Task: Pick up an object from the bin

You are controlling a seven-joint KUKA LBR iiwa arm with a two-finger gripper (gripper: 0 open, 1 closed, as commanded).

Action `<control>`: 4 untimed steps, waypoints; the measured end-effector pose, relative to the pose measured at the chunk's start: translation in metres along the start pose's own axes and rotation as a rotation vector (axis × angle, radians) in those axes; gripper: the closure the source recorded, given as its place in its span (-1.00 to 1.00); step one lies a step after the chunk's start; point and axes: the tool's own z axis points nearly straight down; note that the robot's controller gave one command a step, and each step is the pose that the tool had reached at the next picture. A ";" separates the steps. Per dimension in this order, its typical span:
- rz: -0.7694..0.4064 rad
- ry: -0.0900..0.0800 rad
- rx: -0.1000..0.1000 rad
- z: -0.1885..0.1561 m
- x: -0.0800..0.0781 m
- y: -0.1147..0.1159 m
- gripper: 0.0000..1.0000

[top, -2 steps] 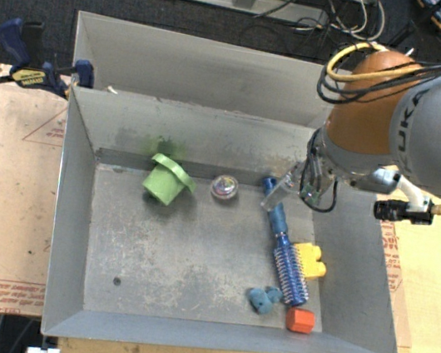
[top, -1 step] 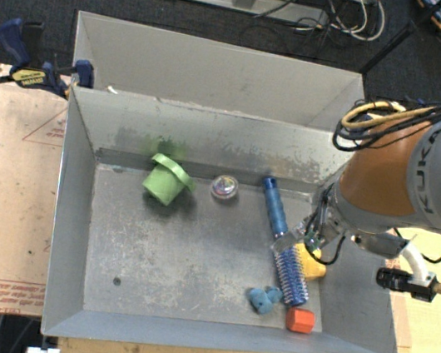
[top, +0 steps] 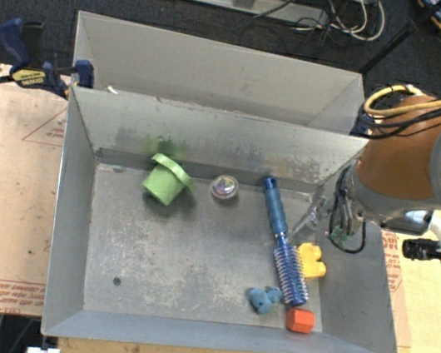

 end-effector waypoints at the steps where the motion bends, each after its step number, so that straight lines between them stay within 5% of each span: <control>1: 0.000 0.002 0.000 0.001 0.001 0.001 -1.00; 2: -0.212 0.007 -0.001 0.066 -0.039 -0.010 -1.00; 3: -0.653 0.005 -0.002 0.100 0.000 -0.007 -1.00; 4: -0.651 0.005 -0.002 0.100 0.000 -0.007 1.00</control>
Offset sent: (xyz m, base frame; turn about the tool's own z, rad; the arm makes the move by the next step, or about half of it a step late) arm 0.0000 0.0000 0.0000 0.0000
